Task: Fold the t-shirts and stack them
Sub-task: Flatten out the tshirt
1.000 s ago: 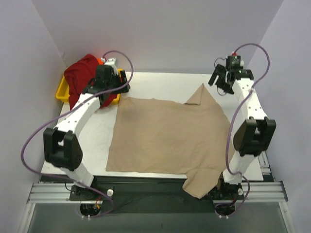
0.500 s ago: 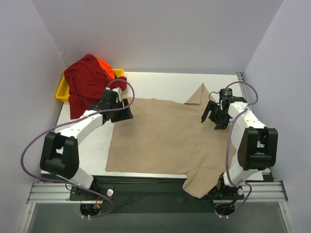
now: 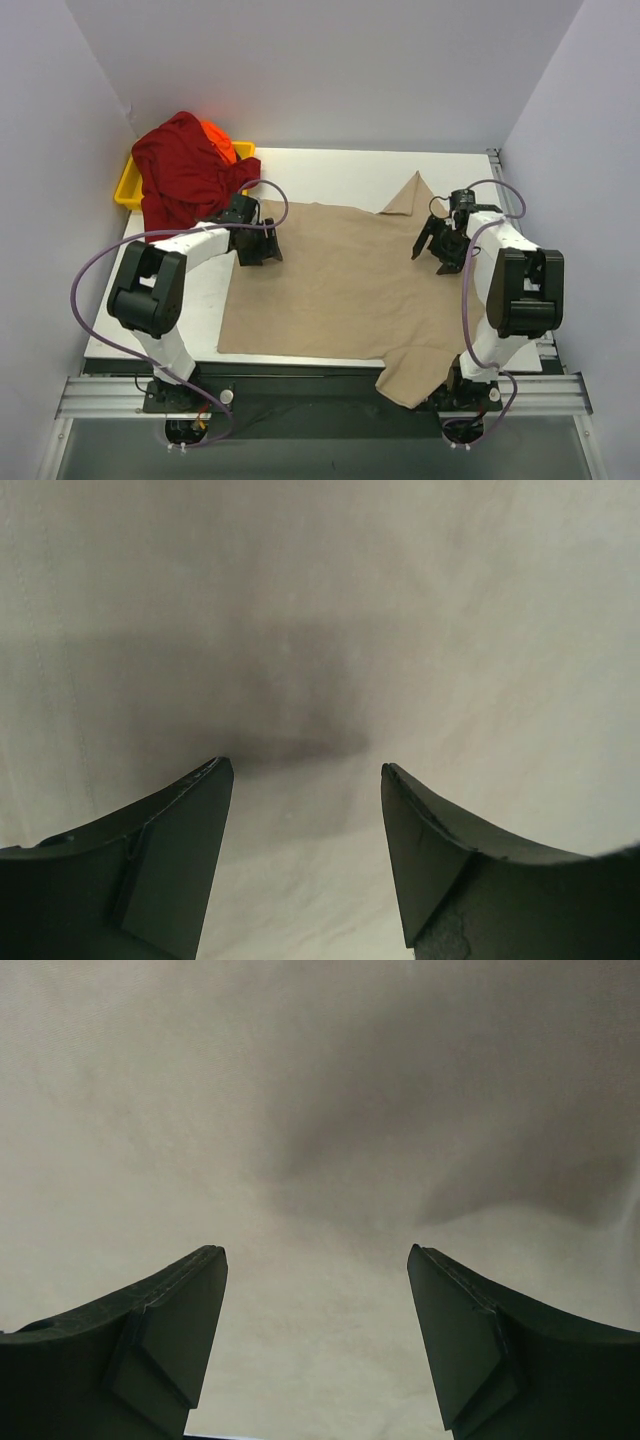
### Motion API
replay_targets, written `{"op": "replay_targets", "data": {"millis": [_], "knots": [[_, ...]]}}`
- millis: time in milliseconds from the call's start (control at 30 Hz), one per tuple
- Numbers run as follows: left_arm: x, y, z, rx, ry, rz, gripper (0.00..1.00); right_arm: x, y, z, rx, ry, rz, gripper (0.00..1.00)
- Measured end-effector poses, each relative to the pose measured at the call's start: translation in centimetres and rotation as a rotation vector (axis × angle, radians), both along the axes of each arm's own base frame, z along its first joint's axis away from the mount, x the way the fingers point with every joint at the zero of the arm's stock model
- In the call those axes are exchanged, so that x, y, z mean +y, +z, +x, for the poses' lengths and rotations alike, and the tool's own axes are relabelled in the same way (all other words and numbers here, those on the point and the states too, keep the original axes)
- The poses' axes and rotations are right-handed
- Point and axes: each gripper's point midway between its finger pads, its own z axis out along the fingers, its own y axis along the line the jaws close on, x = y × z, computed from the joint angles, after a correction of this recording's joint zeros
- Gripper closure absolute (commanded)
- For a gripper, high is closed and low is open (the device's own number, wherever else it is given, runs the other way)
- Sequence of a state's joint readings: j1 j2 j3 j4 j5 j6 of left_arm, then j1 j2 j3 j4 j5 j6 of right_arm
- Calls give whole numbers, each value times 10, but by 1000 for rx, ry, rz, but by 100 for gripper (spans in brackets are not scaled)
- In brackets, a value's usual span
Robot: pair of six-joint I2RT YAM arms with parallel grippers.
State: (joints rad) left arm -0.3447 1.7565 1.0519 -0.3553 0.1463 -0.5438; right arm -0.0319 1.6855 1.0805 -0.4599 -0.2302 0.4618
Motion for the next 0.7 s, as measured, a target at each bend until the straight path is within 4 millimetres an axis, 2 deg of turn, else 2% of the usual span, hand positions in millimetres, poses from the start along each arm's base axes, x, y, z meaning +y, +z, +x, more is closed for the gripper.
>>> {"op": "replay_targets", "data": {"millis": [233, 700], "knots": [[-8, 1, 20, -10, -11, -11, 29, -7, -25, -3, 79, -32, 6, 26], [-18, 1, 70, -21, -36, 3, 29, -14, -25, 40, 84, -81, 43, 27]]}}
